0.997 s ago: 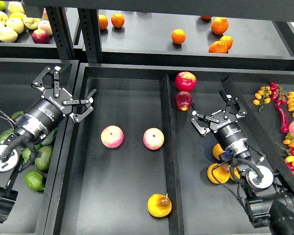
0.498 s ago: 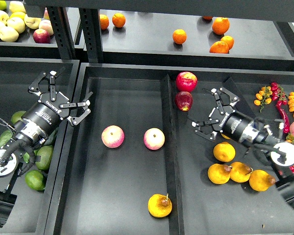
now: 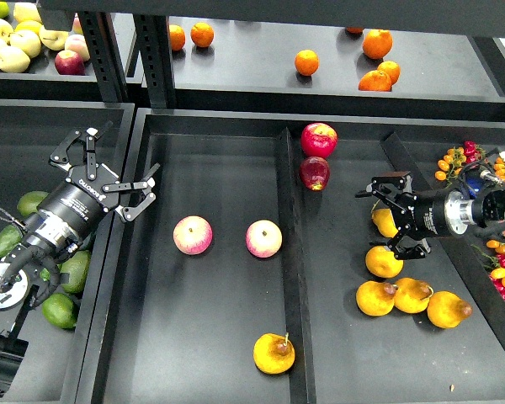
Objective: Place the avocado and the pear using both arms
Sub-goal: 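Swing the right gripper toward the yellow pear in the middle bin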
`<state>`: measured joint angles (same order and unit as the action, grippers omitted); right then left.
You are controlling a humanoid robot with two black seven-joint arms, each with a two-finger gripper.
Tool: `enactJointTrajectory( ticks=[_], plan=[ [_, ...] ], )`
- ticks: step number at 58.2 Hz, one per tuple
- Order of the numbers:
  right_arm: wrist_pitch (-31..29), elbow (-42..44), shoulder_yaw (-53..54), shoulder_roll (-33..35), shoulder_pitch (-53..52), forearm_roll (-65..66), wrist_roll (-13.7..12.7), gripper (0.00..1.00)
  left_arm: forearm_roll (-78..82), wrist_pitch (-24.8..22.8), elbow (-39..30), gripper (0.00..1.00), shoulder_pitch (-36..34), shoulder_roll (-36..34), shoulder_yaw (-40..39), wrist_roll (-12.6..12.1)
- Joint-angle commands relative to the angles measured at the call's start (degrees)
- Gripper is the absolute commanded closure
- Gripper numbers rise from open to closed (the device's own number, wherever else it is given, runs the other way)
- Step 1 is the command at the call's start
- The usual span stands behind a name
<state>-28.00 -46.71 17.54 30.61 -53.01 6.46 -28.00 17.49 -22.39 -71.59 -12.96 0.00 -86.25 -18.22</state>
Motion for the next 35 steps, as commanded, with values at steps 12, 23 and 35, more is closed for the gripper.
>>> enactJointTrajectory(
  ticks=[12,23,35],
  plan=[
    [0.00,-0.75,-9.45,-5.29,-0.08,0.22,0.00,0.01,0.00,-0.02,0.22,0.00,0.04,0.00,1.35,-0.42],
    [0.00,-0.66,-13.40,-9.77,-0.43,-0.57,0.00,0.01,0.00,-0.02,0.22,0.00,0.04,0.00,1.35,-0.42],
    [0.00,-0.84,-17.27,-12.42,-0.08,-3.65,0.00,0.01,0.00,0.06,0.66,0.00,0.04,0.00,1.35,-0.51]
  ],
)
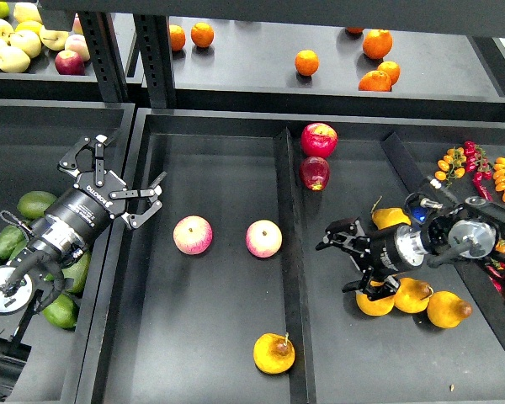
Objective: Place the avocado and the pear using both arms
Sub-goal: 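Swing the right gripper toward the yellow pear in the middle bin, then lower the right gripper around the yellow pear and close on it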
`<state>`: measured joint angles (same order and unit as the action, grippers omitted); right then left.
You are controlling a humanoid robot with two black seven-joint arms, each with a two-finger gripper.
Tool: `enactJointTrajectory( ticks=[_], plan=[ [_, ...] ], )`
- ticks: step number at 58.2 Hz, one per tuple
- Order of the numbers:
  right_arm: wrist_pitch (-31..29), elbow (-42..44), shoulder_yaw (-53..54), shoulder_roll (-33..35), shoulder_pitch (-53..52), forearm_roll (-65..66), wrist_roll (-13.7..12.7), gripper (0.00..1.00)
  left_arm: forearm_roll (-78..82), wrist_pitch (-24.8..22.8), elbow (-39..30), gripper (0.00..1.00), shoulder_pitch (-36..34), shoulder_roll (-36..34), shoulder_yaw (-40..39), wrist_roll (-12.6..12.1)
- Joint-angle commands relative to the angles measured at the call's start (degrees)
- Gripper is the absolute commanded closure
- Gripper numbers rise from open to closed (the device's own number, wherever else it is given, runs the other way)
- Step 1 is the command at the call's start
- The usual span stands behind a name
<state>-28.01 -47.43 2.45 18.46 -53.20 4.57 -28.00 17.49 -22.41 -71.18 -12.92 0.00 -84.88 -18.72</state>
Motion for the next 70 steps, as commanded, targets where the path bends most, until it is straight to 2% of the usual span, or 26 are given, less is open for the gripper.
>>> enactJointTrajectory(
  ticks=[1,21,70],
  plan=[
    [0.01,-0.20,-2.71,-0.26,0.12,-2.19,0.00,0.01,0.00,0.00,0.25,0.00,0.00,0.00,0.07,0.00],
    [0.01,0.24,-3.33,-0.53,4.68,-4.92,0.00,0.00,0.00,0.00,0.60,0.00,0.00,0.00,0.42,-0.09],
    [0.01,0.32,-3.86,-2.29,6.71,-7.47,0.00,0.00,0.00,0.00,0.78,0.00,0.00,0.00,0.51,-0.09]
  ],
)
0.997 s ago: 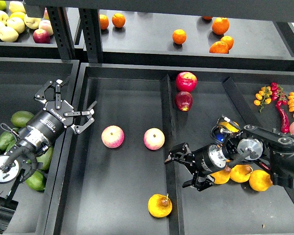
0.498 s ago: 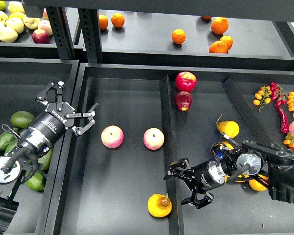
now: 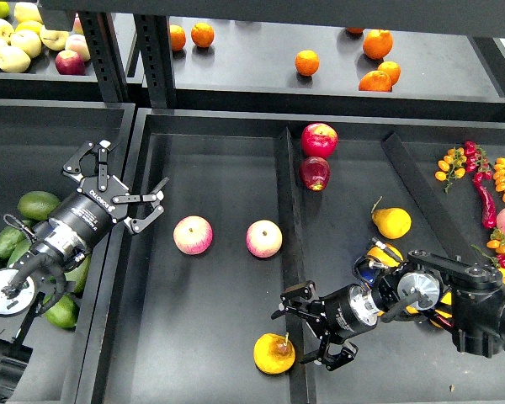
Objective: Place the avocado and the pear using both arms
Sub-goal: 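Lower the right gripper around the yellow pear and close on it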
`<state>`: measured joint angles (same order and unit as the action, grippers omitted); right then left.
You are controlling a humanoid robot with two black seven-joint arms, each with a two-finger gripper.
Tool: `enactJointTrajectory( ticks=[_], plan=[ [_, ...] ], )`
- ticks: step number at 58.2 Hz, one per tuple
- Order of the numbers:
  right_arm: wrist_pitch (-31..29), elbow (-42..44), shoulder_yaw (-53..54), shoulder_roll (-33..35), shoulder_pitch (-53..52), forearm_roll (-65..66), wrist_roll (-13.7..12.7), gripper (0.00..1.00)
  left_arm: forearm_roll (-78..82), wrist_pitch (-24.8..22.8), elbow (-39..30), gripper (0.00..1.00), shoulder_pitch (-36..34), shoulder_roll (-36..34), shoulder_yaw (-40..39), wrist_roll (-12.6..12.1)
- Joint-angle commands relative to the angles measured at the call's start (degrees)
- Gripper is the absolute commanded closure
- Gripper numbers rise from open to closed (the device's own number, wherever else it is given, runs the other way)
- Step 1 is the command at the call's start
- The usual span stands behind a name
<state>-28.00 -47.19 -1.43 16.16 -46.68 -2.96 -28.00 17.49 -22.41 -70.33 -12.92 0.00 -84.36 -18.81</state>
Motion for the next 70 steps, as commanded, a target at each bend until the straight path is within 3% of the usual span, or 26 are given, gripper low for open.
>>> enactJointTrajectory(
  ticks=[1,38,70],
  plan=[
    [0.00,0.08,0.02,0.01,0.27,0.06,0.00,0.00,0.00,0.00,-0.07,0.00,0.00,0.00,-0.01,0.00],
    [0.00,1.14,0.29,-0.25,0.89,0.50,0.00,0.03,0.00,0.00,-0.07,0.00,0.00,0.00,0.52,0.00],
    [0.00,3.78,0.37,-2.10,0.54,0.50,0.00,0.16,0.00,-0.09,-0.07,0.00,0.00,0.00,0.60,0.09]
  ],
)
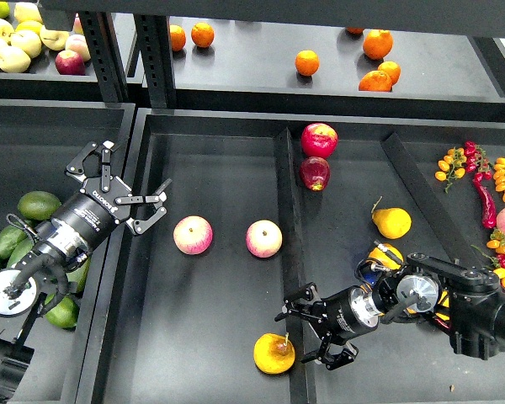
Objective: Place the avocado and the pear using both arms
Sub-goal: 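Lower the right gripper around the yellow pear and close on it, then carry the pear with the right gripper into the bin of yellow pears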
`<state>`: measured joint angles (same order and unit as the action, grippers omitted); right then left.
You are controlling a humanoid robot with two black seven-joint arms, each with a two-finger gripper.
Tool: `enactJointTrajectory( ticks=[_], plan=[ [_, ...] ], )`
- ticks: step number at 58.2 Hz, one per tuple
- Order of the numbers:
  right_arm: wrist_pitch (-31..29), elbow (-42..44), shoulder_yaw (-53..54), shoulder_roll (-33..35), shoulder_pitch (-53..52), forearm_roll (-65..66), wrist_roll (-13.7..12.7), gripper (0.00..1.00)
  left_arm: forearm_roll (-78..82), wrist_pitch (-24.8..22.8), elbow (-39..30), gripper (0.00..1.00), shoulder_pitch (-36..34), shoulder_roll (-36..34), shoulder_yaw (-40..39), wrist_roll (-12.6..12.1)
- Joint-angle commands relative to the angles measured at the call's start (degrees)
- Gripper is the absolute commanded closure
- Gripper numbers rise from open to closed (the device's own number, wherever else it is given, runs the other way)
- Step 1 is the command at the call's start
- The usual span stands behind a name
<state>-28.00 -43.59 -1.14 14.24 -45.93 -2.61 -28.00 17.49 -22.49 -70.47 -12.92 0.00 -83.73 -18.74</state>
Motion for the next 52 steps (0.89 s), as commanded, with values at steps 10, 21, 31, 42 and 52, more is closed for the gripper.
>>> enactJointTrajectory(
  ticks=[10,21,31,42,52],
  plan=[
    [0.00,0.79,0.17,-0.18,-0.39,-0.55,0.00,0.18,0.09,-0.01,0.07,0.00,0.00,0.00,0.06,-0.07],
    [0.00,0.08,-0.09,-0.18,-0.74,-0.38,0.00,0.33,0.09,0.08,0.07,0.00,0.00,0.00,-0.03,0.02],
    [0.00,-2.90,-0.09,0.61,-1.79,0.15,0.00,0.46,0.09,0.08,0.07,0.00,0.00,0.00,0.06,-0.07],
    [0.00,-4.49,0.17,0.88,-1.88,-0.47,0.00,0.55,0.09,0.00,0.07,0.00,0.00,0.00,0.06,-0.07],
    [0.00,-4.40,-0.27,0.88,-1.62,-0.99,0.00,0.62,0.09,0.08,-0.02,0.00,0.00,0.00,0.06,0.02]
  ],
)
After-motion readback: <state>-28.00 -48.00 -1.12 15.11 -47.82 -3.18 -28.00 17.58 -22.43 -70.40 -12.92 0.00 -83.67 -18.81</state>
